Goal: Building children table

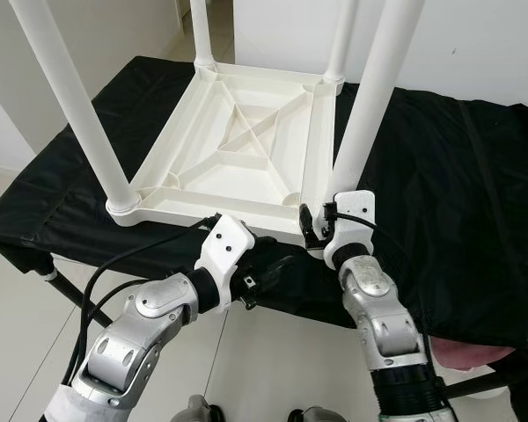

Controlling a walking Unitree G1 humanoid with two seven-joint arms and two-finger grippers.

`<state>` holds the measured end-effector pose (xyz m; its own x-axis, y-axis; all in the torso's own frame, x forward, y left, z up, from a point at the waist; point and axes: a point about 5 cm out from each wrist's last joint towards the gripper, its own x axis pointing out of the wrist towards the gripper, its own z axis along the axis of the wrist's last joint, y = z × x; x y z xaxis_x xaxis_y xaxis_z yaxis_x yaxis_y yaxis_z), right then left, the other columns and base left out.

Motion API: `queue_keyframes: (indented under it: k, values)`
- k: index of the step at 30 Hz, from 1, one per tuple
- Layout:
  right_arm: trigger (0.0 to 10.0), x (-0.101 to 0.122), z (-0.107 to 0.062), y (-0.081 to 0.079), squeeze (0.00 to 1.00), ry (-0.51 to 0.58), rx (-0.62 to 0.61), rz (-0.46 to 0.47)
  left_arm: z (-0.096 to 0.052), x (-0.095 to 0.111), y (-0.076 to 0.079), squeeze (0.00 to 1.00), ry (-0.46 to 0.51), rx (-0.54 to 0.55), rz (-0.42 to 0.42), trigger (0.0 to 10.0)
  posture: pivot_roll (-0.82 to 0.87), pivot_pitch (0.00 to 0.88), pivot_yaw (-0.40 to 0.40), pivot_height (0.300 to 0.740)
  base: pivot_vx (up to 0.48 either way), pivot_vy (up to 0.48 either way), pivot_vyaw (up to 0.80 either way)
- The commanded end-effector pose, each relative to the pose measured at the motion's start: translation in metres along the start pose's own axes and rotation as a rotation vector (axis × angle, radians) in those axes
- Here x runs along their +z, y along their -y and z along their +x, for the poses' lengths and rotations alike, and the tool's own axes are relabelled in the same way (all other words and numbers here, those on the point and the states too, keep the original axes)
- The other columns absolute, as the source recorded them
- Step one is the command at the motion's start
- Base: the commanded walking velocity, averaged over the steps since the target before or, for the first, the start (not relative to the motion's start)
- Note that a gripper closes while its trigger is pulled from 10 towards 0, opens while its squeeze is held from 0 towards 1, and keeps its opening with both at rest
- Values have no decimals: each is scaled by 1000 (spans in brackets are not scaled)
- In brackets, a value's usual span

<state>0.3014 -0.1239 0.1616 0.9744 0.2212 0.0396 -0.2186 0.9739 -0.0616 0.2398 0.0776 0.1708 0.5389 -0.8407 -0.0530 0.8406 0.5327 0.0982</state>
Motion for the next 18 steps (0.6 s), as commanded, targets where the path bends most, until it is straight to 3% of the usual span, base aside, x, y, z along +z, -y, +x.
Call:
queue_keyframes:
  k: [1, 2, 6, 9, 14, 18]
  values:
    - [10000, 0, 2, 5, 302, -8, 131, 23, 1, -1, 1, 0, -5, -44, -2, 10000, -83, 70, 14, 740, 0, 0, 0]
    - [10000, 0, 2, 9, 0, -9, 190, 1, 1, -1, 1, 0, -5, -43, -2, 10000, -81, 69, 14, 740, 0, 0, 0]
    - [10000, 1, 1, 15, 0, 2, 263, -67, 1, -1, 1, 0, -4, -42, -2, 10000, -81, 67, 14, 740, 0, 0, 0]
    - [10000, 0, 4, 22, 0, -4, 441, -140, 1, 0, -1, 0, 0, -39, 3, 10000, -80, 61, 15, 740, 0, 0, 0]
    - [10000, -1, 8, 23, 0, -11, 510, -164, 2, 1, -2, 0, 2, -38, 7, 10000, -80, 53, 19, 740, 0, 0, 0]
    - [10000, -5, 20, 20, 0, -29, 616, -205, 3, 3, -3, 0, 6, -41, 14, 10000, -78, 46, 22, 740, 0, 0, 0]
